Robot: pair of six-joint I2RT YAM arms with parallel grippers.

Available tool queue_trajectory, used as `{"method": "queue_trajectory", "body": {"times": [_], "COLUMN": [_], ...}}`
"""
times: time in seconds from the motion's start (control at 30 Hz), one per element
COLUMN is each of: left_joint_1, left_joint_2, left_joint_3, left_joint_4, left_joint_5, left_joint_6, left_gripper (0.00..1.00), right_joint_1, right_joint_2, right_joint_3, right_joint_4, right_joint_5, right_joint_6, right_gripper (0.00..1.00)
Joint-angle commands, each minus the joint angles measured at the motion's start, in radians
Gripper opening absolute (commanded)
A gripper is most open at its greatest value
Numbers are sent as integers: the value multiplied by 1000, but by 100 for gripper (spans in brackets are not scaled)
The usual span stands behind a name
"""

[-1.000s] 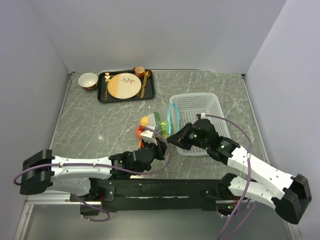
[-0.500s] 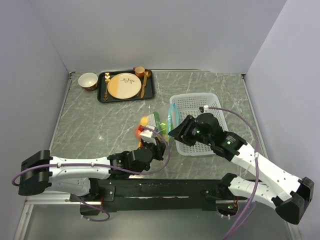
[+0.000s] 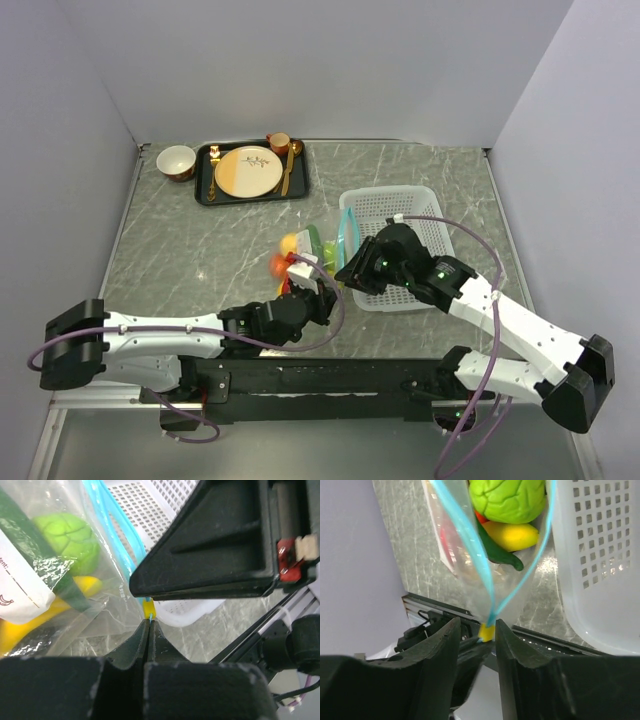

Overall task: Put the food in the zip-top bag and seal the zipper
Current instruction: Zip the zipper food storage bag at the center of the board.

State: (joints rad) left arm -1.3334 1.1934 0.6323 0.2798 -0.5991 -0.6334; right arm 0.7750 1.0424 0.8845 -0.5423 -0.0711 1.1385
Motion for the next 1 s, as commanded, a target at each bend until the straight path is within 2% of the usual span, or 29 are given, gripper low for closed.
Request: {"method": "queue_trajectory", "body": {"times": [0.0, 0.27, 0.4, 0.57, 0.97], "left_joint_1": [2, 0, 0, 2, 2], "left_joint_2": [26, 43, 46, 54, 61], "left_joint_3": [26, 50, 58, 70, 81], "left_joint_4": [35, 25, 24, 16, 24], "left_joint_5": [54, 50, 53, 56, 73], "left_joint_6": [47, 67, 75, 87, 100], "left_gripper": [1, 1, 1, 1, 1], "right_joint_1": [17, 50, 73, 87, 101], "right_joint_2": [18, 47, 28, 18, 47], "right_joint_3": [60, 96, 126, 146, 110], "right_joint_4": [-18, -103, -171, -237, -171], "right_joint_5": [25, 70, 195, 238, 198], "right_joint_6": [-17, -32, -28, -19, 1], "right_gripper": [38, 37, 37, 37, 37]}}
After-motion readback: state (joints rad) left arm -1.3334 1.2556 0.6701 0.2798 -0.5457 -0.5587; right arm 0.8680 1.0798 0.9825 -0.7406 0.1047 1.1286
